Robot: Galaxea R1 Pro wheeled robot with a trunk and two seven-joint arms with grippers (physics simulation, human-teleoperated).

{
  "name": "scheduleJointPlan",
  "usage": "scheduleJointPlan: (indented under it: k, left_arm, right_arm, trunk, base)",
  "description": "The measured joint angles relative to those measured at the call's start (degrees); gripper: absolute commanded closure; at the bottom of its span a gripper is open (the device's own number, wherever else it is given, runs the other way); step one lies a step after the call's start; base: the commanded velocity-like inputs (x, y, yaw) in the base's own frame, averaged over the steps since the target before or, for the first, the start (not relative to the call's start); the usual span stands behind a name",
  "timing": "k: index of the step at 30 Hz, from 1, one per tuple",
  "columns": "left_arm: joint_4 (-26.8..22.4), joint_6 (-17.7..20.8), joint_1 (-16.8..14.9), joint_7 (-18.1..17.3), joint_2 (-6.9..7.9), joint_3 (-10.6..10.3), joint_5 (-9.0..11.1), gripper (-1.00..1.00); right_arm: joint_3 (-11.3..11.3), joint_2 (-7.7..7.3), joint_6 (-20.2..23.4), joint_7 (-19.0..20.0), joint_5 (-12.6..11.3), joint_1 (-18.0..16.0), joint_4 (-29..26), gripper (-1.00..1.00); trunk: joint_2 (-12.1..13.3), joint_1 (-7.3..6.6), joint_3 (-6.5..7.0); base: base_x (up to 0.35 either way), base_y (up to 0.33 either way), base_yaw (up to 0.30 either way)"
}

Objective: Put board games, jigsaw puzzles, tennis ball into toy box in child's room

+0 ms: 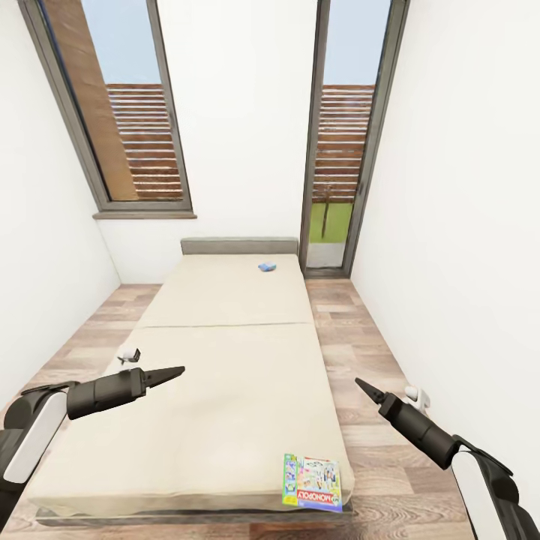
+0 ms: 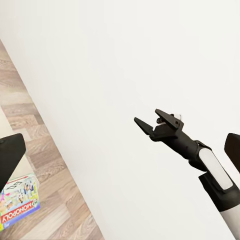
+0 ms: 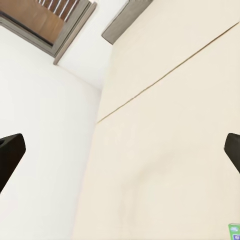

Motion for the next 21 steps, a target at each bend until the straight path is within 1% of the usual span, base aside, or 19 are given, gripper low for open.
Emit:
scheduleJointPlan:
  k: [9,21]
  left_arm:
    - [0.0,0.0,0.0,-0.03,0.0,0.05,0.02,-1.0]
    - [0.0,0.15,0.0,-0.14,0.0,0.06,0.0,-1.0]
  right_arm:
    - [0.0,0.0,-0.01,-0.02,0.06,0.0,0.11,-1.0]
    - [-0.08,-0.15,-0.04,-0.02,0.17,-0.1,2.05,-1.0]
  trunk:
    - [0.0,0.0,0.83]
    - [0.01,0.0,1.93]
  base:
    - [0.0,0.0,0.0]
    - [0.0,0.0,0.0]
